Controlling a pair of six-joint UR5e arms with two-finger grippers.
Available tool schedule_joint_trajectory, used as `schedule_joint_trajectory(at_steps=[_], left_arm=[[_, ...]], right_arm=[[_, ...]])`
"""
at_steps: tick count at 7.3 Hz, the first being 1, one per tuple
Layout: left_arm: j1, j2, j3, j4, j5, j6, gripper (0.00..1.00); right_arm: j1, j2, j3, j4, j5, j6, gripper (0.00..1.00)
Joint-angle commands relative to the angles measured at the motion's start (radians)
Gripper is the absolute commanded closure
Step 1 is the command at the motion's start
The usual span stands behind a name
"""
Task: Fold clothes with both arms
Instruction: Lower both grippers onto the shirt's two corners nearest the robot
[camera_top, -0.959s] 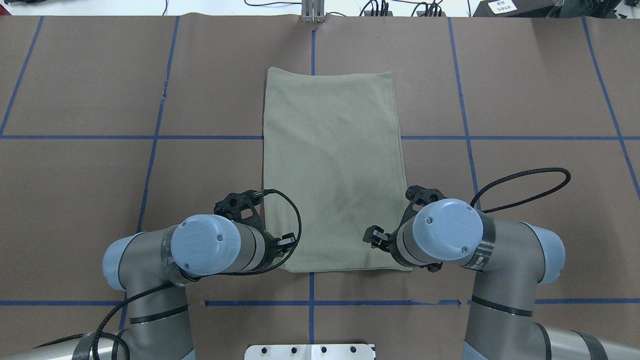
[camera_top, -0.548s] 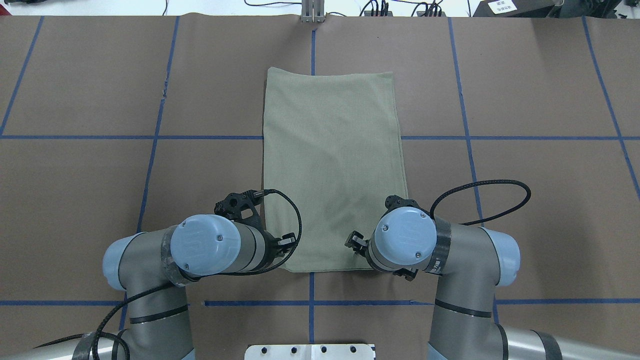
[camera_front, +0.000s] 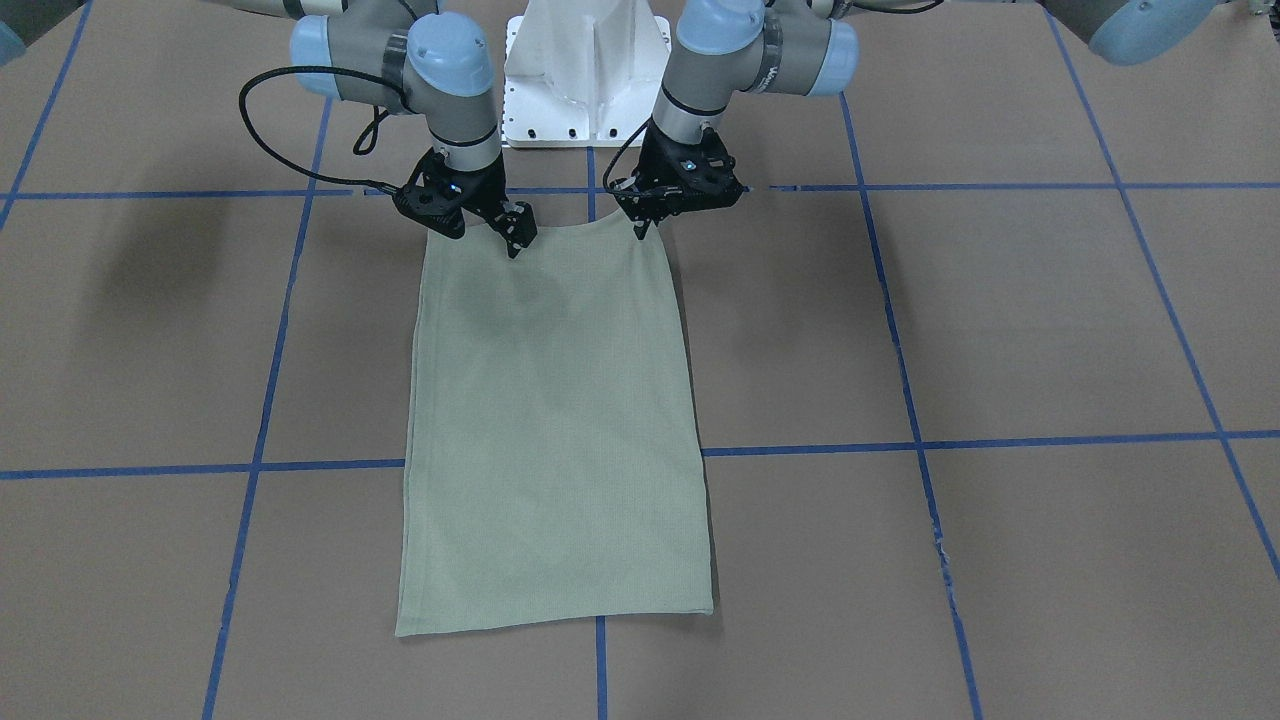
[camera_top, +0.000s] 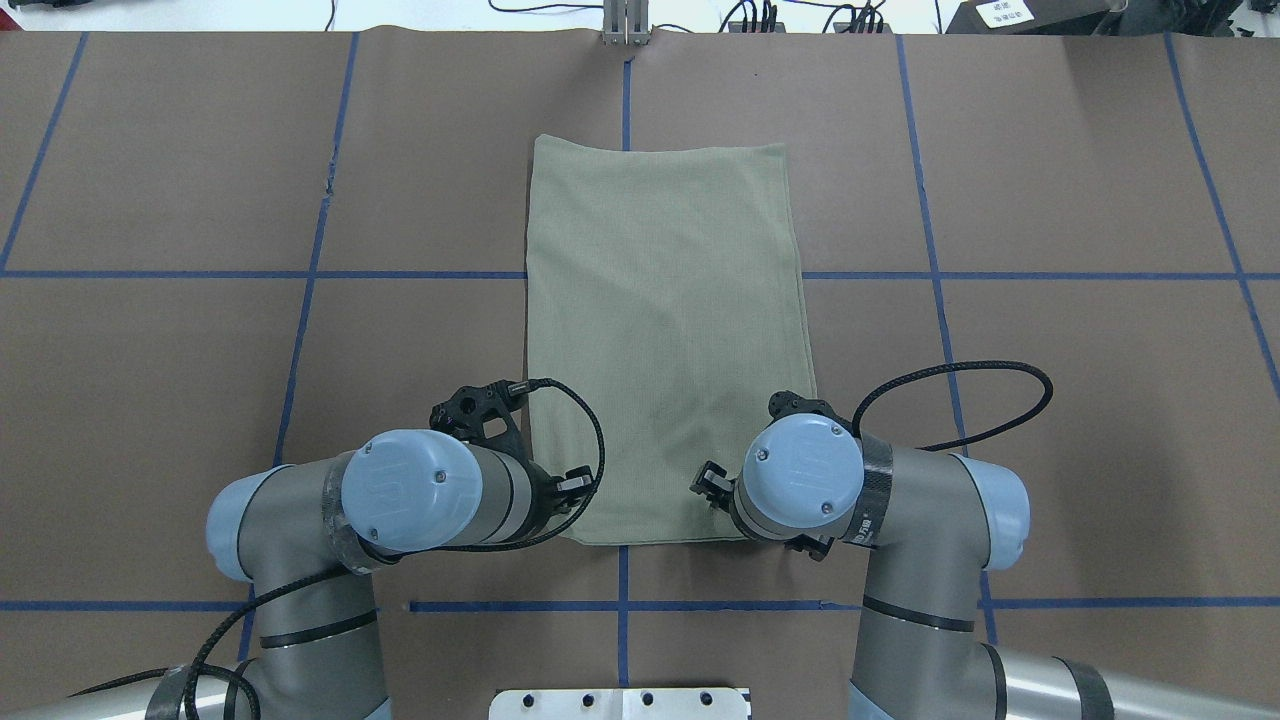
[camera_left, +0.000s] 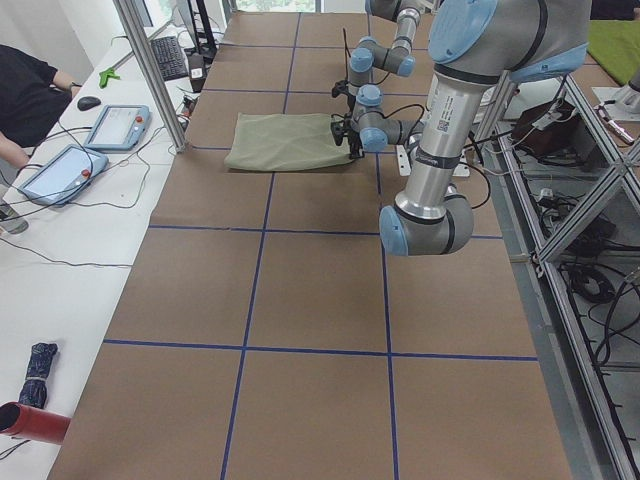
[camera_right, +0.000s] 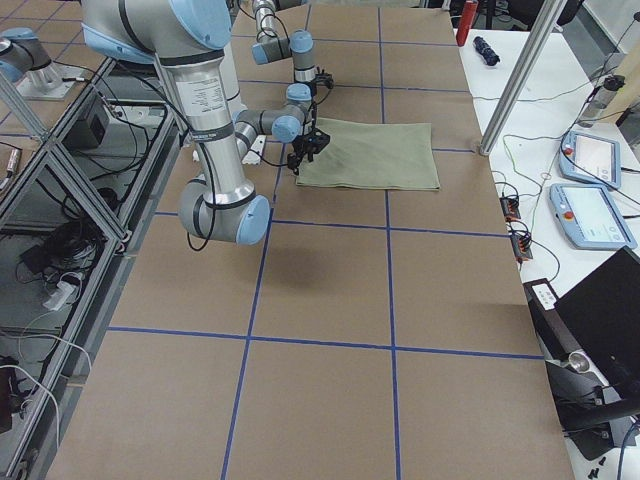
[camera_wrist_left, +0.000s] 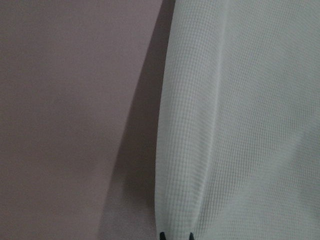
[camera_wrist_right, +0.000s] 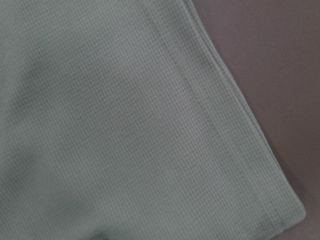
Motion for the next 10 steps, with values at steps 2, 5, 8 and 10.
schedule_joint_trajectory(at_steps=[2, 5, 8, 10], left_arm=[[0.000, -0.004, 0.000, 0.000, 0.002, 0.000, 1.00], [0.000, -0.007, -0.002, 0.001, 0.000, 0.000, 1.00], [0.000, -0.006, -0.018, 0.003, 0.000, 0.000, 1.00], [0.000, -0.003, -0.031, 0.008, 0.000, 0.000, 1.00]], right_arm=[[-0.003, -0.004, 0.001, 0.004, 0.002, 0.000, 0.62], [0.002, 0.000, 0.005, 0.006, 0.008, -0.011, 1.00], [0.019, 0.010, 0.017, 0.014, 0.005, -0.005, 1.00], [0.023, 0.007, 0.040, 0.014, 0.008, -0.006, 1.00]])
